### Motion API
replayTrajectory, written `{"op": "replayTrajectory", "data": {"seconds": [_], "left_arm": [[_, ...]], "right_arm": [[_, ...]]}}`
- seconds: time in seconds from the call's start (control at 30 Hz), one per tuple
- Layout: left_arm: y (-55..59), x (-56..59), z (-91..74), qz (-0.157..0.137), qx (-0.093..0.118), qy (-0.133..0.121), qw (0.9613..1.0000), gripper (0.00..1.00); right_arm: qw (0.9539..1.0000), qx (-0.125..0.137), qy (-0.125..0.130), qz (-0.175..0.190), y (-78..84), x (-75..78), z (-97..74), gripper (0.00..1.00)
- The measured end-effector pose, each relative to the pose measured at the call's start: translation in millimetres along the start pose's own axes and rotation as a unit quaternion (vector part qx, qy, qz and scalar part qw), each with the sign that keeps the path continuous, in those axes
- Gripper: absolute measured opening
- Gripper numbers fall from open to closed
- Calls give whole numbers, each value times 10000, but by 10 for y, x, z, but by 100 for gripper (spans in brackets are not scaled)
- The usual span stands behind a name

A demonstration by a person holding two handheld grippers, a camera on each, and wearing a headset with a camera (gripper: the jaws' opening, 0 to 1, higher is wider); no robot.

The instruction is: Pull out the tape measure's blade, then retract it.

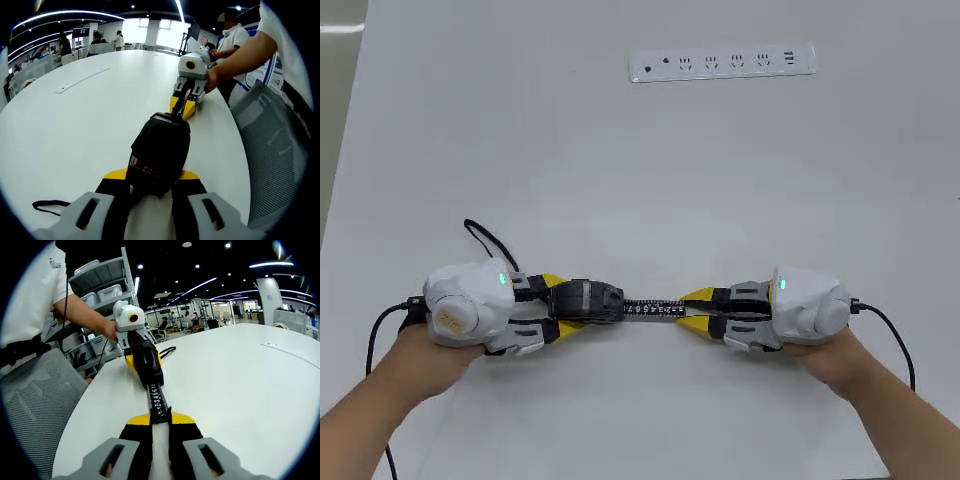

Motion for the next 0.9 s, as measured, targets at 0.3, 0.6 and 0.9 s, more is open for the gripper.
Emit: {"op": "replayTrajectory", "data": {"seconds": [0.3, 0.6, 0.9], "left_arm": [[11, -11, 3, -10, 1, 8, 10000, 28], [17, -13, 10, -13, 3, 5, 10000, 28], [10, -13, 16, -13, -3, 6, 10000, 28]], "right_arm": [[10000, 18, 41, 50, 22, -5, -75, 8], [10000, 17, 76, 43, 34, -4, -133, 8], [9999, 25, 112, 100, 61, 2, -187, 8]]}}
Point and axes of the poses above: the centre of the closed fingertips' face, and the gripper's own axes: z roughly forward along the fingers, x roughly to its right, y roughly out of its underside, the point moved 10 cm from there along -z, roughly backward along the fingers, and after that the axes turned 6 degrees about -z, right-handed, at the moved point
